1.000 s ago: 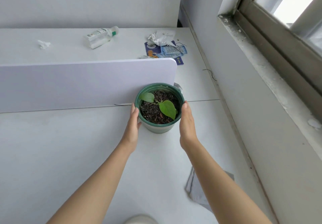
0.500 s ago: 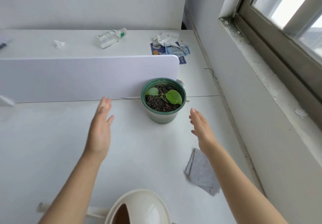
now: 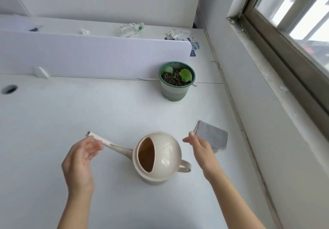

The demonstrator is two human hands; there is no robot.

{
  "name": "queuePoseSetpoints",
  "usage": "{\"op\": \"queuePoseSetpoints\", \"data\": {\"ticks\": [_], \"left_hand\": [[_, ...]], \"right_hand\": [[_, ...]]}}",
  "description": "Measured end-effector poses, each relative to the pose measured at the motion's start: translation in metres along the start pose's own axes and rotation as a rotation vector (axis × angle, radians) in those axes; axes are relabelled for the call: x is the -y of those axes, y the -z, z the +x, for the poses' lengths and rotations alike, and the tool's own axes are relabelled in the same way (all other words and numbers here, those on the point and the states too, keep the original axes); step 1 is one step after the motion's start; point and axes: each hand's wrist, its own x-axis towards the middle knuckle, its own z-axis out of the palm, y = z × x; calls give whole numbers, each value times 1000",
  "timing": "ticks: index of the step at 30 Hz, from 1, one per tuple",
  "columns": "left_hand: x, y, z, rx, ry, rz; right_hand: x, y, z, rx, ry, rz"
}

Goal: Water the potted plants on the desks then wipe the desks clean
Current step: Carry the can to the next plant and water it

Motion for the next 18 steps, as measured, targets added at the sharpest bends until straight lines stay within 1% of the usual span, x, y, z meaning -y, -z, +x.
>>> {"op": "queuePoseSetpoints", "data": {"ticks": [2,5,7,9,11,14,16,18], "left_hand": [[12,11,-7,-84,56,29],[27,19,-8,-84,132,76],[35,18,-5,-26,203,78],[42,14,-2,74,306,75],[48,9,1,182,367,38],[52,0,0,308,350,-9],[55,-2,0,322,351,-43],[57,-3,2,309,353,-70]], "right_hand": [[-9,-6,-16,-13,8,-7],[-23,-17,-31,-38,45,11],[-31,-23,-38,-55,72,48],[-39,-30,-41,-62,91,65],[-45,-38,-42,-53,127,39],[-55,-45,-33,-43,180,-49],[-58,-41,-27,1,152,-60],[-53,-34,-24,61,82,-82]]}}
